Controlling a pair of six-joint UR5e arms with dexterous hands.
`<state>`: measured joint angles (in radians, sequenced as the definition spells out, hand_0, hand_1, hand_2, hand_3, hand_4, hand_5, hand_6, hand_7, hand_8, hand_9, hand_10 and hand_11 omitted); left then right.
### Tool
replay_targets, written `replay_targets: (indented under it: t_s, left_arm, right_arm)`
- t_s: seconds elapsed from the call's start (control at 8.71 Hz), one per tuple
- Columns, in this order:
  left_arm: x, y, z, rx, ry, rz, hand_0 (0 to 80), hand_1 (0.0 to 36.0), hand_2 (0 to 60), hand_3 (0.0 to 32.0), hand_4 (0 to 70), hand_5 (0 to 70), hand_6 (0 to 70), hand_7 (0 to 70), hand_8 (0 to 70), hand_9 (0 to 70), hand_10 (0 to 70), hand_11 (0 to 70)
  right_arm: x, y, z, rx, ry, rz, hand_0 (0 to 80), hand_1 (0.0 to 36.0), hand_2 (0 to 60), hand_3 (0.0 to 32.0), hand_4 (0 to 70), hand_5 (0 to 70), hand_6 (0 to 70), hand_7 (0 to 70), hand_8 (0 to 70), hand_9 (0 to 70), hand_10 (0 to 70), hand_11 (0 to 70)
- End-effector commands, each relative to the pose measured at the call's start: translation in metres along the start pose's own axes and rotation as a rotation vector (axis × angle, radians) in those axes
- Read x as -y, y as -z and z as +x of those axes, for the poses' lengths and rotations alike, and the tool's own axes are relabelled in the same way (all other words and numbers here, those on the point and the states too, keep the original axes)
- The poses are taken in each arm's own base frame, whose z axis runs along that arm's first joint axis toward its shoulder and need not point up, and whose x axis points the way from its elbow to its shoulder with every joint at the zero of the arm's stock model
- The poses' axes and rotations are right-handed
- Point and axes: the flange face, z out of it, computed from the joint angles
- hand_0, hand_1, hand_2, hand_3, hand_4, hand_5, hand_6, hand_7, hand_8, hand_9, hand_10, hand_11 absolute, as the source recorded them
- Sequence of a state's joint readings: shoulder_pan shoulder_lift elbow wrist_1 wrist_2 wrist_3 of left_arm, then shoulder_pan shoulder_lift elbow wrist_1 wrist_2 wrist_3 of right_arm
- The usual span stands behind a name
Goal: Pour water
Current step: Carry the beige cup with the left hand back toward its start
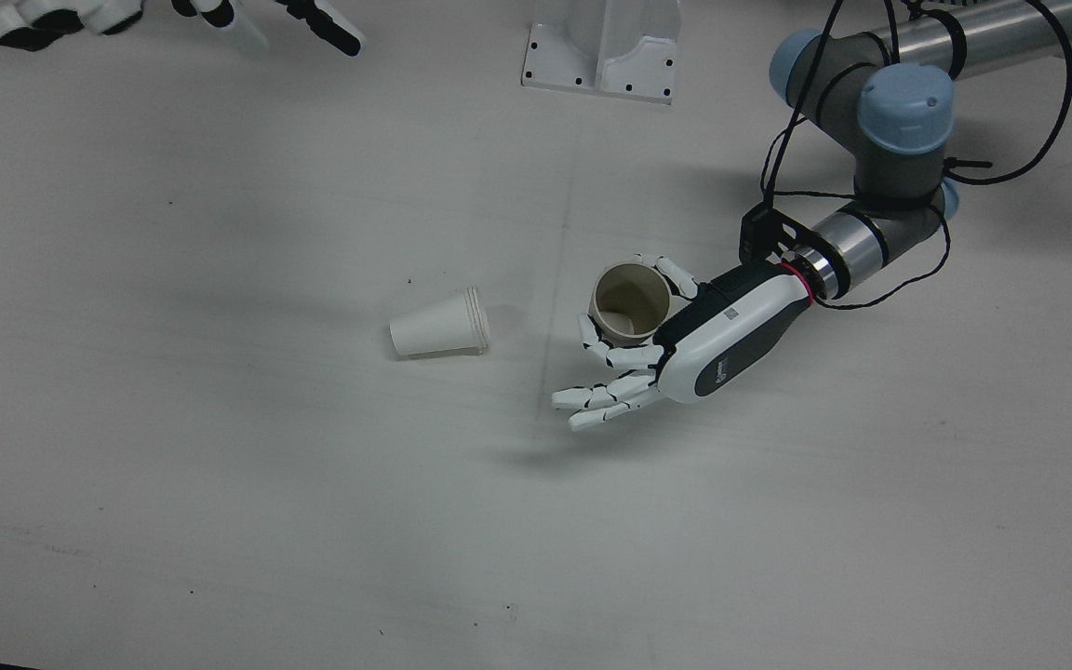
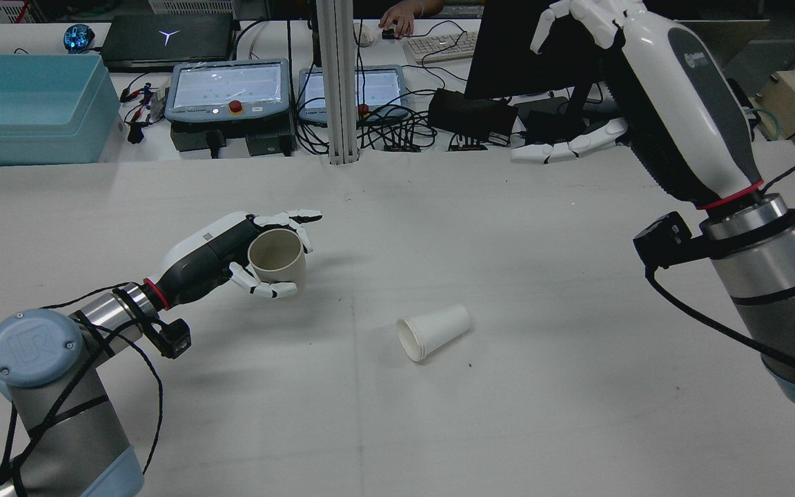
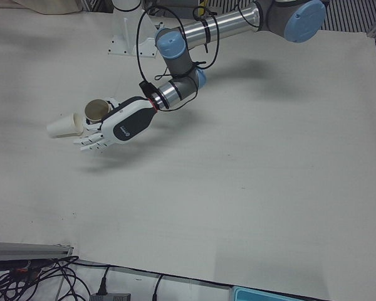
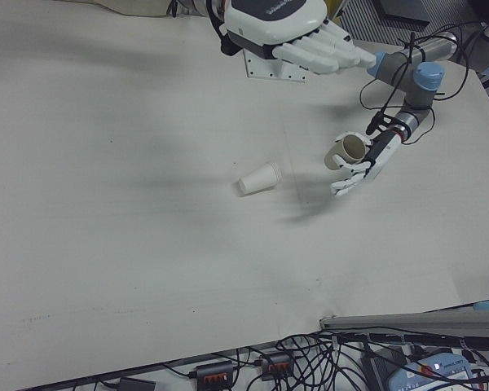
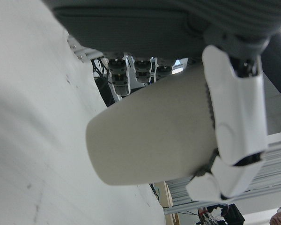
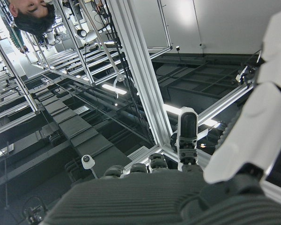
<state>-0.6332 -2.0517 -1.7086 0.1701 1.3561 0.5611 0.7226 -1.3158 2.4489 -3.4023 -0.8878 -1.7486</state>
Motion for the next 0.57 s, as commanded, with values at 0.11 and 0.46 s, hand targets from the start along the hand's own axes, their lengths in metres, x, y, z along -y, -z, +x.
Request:
replay_targets:
  t_s: [0.11,0.46]
  left_arm:
    - [0.195,0.173,0.062,-0.097,-0.074,0.221,54.0,36.0,60.0,0.0,40.2,63.7,11.7,17.1,6.1,10.1,10.1,17.2]
    - [0.321,0.295,0.106,-0.211,-0.057,0.414,53.8,36.0,60.0,0.0,40.4,63.0,11.6,16.8,6.1,10.1,10.2,17.3]
  right_arm:
    - [0.053,0.012,-0.003,-0.015,-0.105,0.09,44.6,10.4,13.3,0.0,13.3,54.0,4.7,7.7,0.0,0.9,0.1,1.1]
    - [0.057,0.019,0.002,-0.043,-0.099,0.087,45.0,10.9,14.3,0.0,13.7,51.8,4.6,7.1,0.0,0.6,0.3,1.5]
